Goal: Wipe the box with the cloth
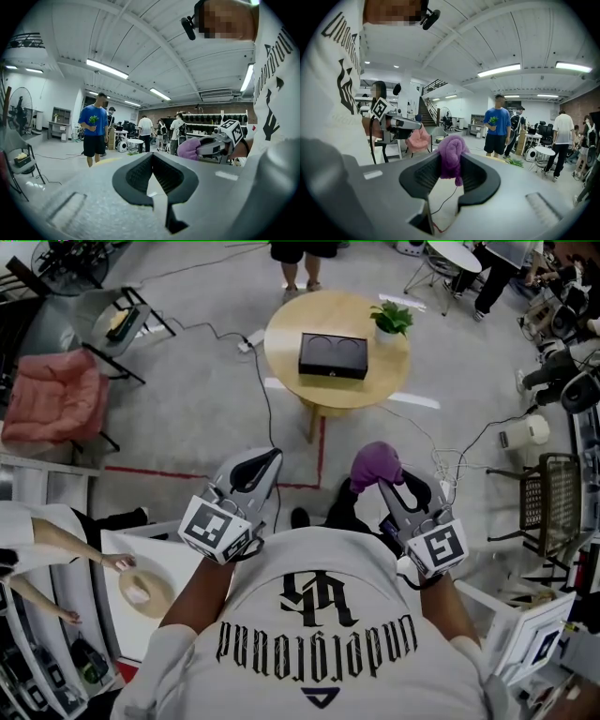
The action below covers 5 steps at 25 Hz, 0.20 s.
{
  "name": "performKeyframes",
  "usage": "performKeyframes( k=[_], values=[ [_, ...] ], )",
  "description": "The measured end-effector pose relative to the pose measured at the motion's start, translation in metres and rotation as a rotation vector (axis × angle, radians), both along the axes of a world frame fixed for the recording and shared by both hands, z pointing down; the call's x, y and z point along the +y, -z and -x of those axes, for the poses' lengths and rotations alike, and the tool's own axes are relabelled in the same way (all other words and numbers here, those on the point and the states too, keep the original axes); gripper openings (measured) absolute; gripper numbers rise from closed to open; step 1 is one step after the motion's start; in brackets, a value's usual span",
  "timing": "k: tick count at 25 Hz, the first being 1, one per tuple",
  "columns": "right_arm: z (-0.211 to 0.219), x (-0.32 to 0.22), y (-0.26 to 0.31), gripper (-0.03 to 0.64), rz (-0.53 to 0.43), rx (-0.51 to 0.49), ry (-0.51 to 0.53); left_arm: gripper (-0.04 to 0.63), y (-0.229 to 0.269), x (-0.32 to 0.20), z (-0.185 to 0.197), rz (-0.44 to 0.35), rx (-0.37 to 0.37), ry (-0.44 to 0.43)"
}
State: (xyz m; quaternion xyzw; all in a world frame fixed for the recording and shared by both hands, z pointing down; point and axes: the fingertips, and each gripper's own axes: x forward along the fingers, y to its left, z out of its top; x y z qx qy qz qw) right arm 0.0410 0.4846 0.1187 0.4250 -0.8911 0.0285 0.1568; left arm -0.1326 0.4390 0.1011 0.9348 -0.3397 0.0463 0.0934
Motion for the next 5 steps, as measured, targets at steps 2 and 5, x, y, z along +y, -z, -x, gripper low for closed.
performKeyframes(
  k=[2, 5],
  values=[
    [0.005, -0.001, 0.0, 0.11, -0.01, 0.003, 0.014, 0.005, 0.0, -0.001, 0.004, 0.002, 0.0, -0.003],
    [0.015, -0.004, 0.002, 0.11, -0.022, 0.001, 0.025, 0.005, 0.001, -0.004, 0.011, 0.004, 0.0, -0.006]
  ],
)
